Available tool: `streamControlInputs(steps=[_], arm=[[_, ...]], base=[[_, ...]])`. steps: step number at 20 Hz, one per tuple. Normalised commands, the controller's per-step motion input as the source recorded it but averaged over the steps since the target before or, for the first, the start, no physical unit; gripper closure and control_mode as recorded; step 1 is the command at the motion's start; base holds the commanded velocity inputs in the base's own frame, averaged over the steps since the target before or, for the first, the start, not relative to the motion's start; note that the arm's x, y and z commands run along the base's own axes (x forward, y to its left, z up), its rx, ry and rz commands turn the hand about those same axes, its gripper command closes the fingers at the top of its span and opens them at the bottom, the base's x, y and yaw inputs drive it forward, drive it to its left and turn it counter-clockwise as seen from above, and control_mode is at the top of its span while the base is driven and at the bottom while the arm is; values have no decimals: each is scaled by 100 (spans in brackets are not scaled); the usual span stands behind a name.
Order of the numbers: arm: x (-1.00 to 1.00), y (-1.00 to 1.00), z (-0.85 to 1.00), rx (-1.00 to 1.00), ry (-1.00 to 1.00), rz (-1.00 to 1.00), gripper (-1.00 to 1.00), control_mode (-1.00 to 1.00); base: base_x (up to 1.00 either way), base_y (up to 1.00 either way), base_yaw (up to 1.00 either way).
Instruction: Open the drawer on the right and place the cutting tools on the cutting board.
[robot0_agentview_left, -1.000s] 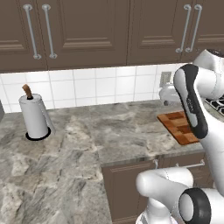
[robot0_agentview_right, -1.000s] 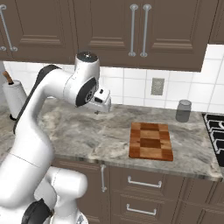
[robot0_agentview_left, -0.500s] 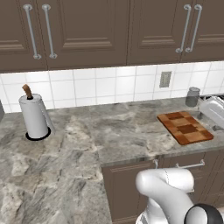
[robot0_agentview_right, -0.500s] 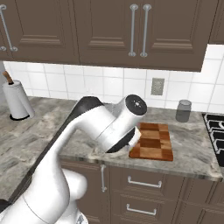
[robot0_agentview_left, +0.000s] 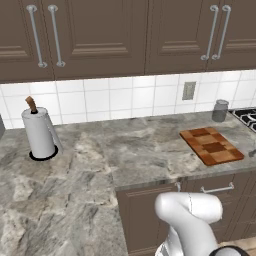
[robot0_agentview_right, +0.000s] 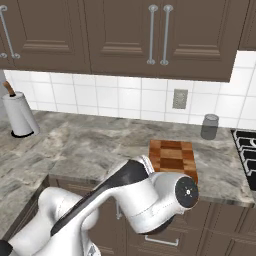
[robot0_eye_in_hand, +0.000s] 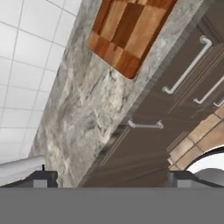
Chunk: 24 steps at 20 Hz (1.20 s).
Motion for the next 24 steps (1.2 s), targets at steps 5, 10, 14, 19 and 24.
streamControlInputs(steps=[5, 10, 14, 19, 24], arm=[[-8, -23, -73, 22, 0, -22, -100, -100], [5, -1, -69, 15, -3, -12, -100, -100], [27, 0, -56, 11, -2, -5, -100, -100], [33, 0, -42, 5, -16, -1, -100, -100], [21, 0, -32, 2, -28, 0, -100, -100]], base=[[0, 0, 0], [0, 0, 0], [0, 0, 0], [0, 0, 0], [0, 0, 0]])
